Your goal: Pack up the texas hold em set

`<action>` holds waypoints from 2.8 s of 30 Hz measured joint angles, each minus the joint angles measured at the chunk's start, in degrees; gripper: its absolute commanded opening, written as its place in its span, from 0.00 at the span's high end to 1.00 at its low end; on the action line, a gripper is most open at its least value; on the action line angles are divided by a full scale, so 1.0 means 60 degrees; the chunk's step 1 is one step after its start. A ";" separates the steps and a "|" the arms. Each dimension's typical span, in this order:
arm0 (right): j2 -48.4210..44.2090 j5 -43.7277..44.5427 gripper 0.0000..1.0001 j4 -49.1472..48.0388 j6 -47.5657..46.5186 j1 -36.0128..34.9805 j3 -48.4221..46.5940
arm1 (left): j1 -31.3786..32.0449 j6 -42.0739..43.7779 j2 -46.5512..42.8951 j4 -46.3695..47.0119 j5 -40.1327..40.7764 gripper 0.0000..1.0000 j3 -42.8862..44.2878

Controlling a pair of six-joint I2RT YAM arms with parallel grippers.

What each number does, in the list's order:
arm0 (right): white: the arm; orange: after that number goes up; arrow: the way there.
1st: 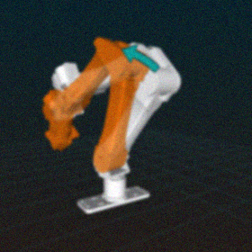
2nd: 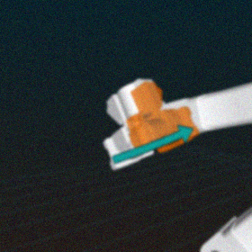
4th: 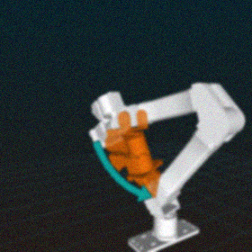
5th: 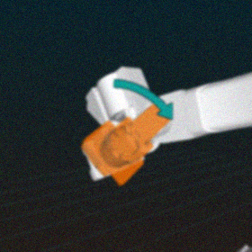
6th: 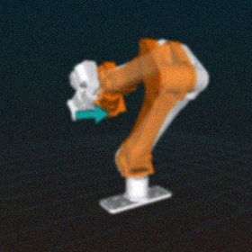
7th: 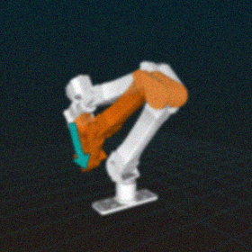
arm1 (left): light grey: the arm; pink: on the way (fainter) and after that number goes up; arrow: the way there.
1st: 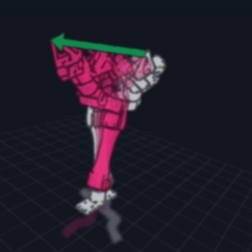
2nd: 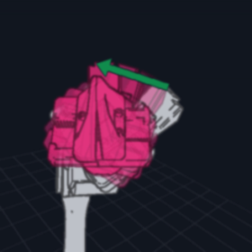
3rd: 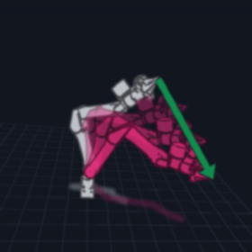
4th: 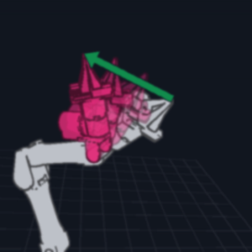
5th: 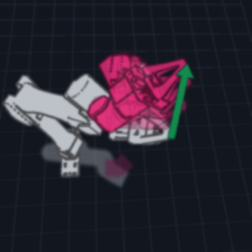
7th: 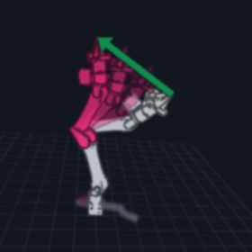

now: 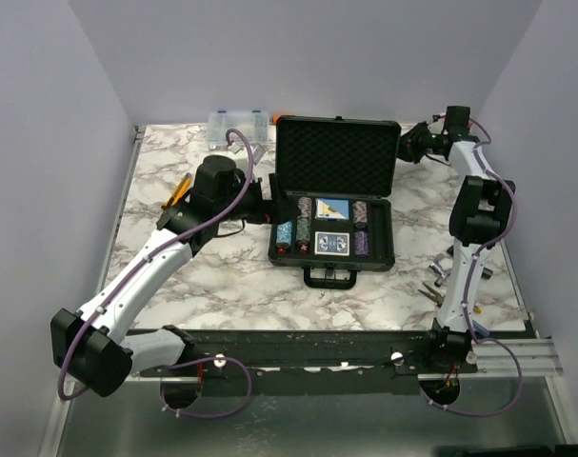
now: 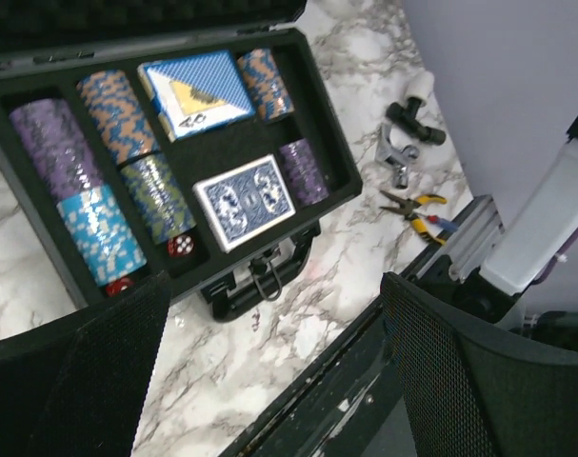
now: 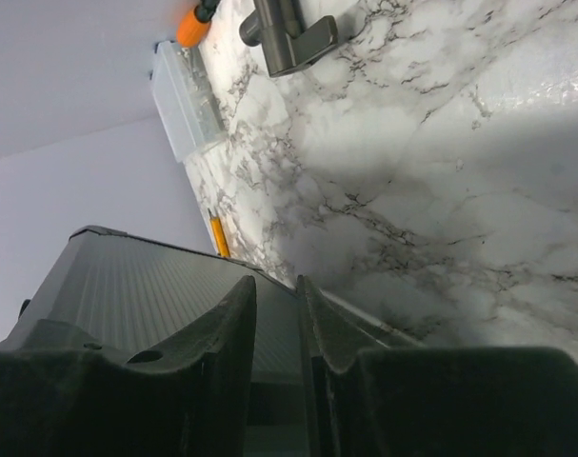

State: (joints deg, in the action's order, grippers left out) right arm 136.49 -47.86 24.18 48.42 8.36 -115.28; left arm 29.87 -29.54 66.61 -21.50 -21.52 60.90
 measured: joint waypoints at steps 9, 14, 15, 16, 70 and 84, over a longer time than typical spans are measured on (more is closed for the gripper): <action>-0.1005 -0.0153 0.73 -0.0535 0.0033 -0.0109 0.0954 | -0.0113 -0.0029 0.1009 0.0102 -0.0721 0.12 0.1209; -0.1479 -0.0262 0.73 -0.0572 0.0004 -0.0328 0.1552 | -0.0113 -0.0033 0.1115 -0.0040 -0.0827 0.14 0.1330; -0.1570 -0.0277 0.73 -0.0583 0.0000 -0.0368 0.1661 | -0.0113 -0.0029 0.1115 -0.0080 -0.0841 0.14 0.1333; -0.1672 -0.0299 0.73 -0.0583 -0.0004 -0.0419 0.1792 | -0.0113 -0.0033 0.1115 -0.0120 -0.0845 0.14 0.1333; -0.7049 0.3934 0.18 0.2798 -0.3625 -0.0922 0.7559 | -0.0299 0.0911 0.1872 -0.1942 0.0492 0.05 0.0703; -0.6535 0.4058 0.25 0.2572 -0.3770 -0.1668 0.7555 | -0.0510 0.0860 0.2863 -0.1406 0.0226 0.21 -0.0557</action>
State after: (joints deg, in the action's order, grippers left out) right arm 97.27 -23.51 39.62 25.80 -1.65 -69.95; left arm 26.81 -24.38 83.79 -29.93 -20.16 57.56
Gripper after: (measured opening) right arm 0.762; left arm 0.801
